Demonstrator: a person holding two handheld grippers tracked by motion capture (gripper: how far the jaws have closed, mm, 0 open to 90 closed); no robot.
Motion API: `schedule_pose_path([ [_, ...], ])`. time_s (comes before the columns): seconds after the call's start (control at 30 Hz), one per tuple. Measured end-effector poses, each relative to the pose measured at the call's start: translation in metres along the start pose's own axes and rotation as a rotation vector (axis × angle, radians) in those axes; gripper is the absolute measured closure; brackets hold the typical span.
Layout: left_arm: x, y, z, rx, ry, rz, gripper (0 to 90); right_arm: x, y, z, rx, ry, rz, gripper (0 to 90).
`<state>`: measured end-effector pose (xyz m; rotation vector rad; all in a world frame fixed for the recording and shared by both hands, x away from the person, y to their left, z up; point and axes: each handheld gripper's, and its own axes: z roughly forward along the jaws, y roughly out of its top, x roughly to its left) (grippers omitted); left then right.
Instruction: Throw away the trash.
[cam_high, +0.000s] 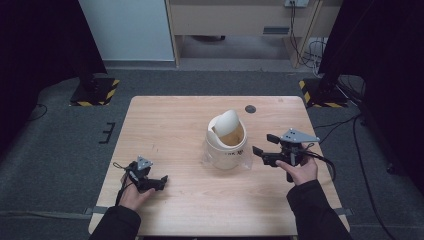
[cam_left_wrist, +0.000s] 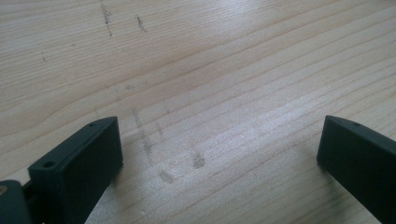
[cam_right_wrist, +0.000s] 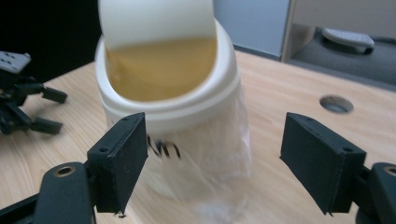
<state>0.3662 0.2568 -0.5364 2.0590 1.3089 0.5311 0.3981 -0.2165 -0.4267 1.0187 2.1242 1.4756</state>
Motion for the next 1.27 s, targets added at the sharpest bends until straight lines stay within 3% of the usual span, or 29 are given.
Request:
schedule_pose_path([
  [0.37, 0.000, 0.000, 0.000, 0.000, -0.009, 0.006, 0.0, -0.025, -0.044, -0.002, 0.135, -0.065, 0.079, 20.4],
  [0.57, 0.000, 0.000, 0.000, 0.000, -0.009, 0.006, 0.0, -0.034, -0.057, -0.004, 0.178, -0.097, 0.090, 19.0],
  [0.73, 0.000, 0.000, 0.000, -0.001, -0.008, 0.006, 0.0, -0.044, -0.071, -0.004, 0.247, -0.150, 0.106, 18.3],
  [0.93, 0.000, 0.000, 0.000, -0.001, -0.007, 0.004, 0.0, -0.059, -0.087, -0.002, 0.327, -0.202, 0.084, 18.1],
  [1.27, 0.000, -0.001, -0.001, -0.001, -0.007, 0.004, 0.0, -0.070, -0.098, -0.005, 0.383, -0.250, 0.068, 14.8],
])
